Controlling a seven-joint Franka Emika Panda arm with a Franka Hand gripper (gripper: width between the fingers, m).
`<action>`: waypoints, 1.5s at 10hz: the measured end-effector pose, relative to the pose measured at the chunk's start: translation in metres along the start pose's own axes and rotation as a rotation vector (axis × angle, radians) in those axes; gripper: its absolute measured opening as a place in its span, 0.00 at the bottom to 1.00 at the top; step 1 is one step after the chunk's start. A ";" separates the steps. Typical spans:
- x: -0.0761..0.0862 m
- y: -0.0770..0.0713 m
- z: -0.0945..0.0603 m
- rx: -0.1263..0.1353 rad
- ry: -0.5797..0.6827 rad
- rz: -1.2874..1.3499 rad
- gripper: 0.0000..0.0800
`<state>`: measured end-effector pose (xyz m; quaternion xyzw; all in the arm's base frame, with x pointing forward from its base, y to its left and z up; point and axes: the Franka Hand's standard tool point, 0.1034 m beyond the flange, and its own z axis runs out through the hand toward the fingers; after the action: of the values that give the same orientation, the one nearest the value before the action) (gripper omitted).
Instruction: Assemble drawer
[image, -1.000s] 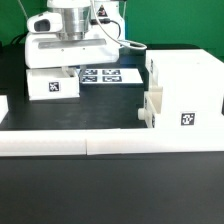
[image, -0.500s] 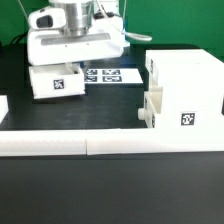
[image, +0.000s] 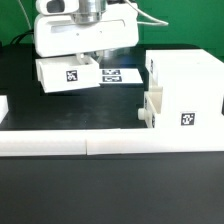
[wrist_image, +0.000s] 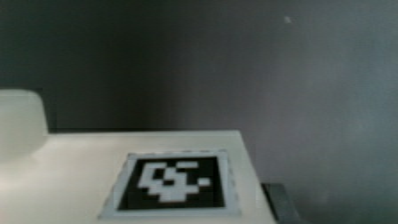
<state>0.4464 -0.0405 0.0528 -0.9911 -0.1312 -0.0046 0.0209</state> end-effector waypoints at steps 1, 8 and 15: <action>0.010 -0.003 -0.003 -0.001 0.009 -0.020 0.05; 0.030 -0.006 -0.007 0.004 0.013 -0.178 0.05; 0.062 -0.001 -0.009 -0.031 -0.009 -0.765 0.05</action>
Offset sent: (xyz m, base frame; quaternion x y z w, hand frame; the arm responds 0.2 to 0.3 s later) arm 0.0328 0.0141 0.0086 -0.0013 -0.0241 -0.0088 0.9997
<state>0.5062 -0.0238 0.0626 -0.8707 -0.4917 -0.0100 0.0019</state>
